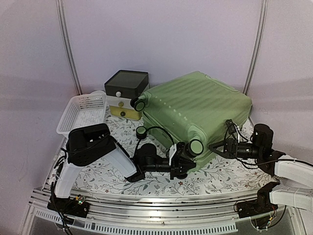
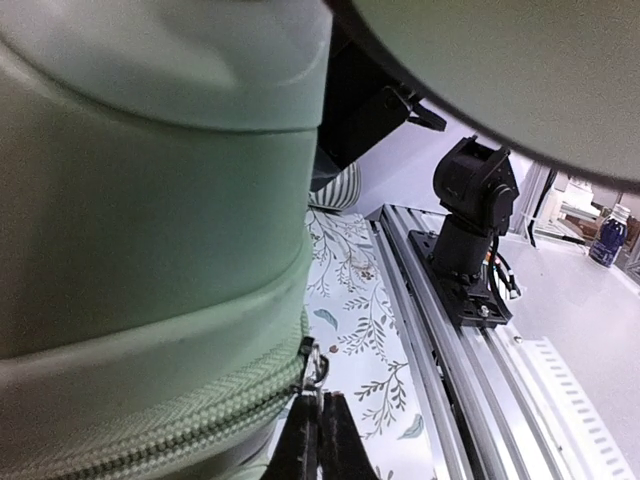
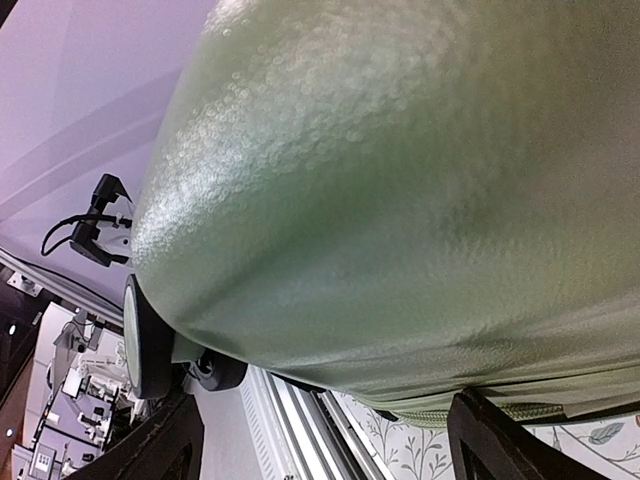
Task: Open, take out, and arrange the luggage
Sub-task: Unzip the zipper of the luggage, then pick up the zipper from the luggage.
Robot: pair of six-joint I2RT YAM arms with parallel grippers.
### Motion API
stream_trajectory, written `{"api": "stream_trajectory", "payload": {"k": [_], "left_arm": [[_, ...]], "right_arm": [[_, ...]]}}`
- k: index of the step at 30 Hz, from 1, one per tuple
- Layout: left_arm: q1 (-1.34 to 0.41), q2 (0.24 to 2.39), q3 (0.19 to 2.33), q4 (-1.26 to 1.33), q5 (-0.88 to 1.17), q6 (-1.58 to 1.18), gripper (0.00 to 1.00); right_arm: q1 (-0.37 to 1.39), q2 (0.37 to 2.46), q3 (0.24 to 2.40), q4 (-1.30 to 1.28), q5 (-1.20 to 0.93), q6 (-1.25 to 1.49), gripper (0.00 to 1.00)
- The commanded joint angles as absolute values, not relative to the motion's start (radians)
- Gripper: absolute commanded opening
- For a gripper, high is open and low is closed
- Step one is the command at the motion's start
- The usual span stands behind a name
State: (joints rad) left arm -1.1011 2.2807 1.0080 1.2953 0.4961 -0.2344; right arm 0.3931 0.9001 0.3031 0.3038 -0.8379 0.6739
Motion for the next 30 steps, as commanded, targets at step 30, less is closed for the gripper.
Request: {"api": "stream_trajectory", "payload": {"k": [30], "left_arm": [[-1.253,2.247,0.932,1.463,0.47,-0.103,0.0]], "right_arm": [[0.442,0.471,0.104,0.229,-0.482,0.601,0.62]]}}
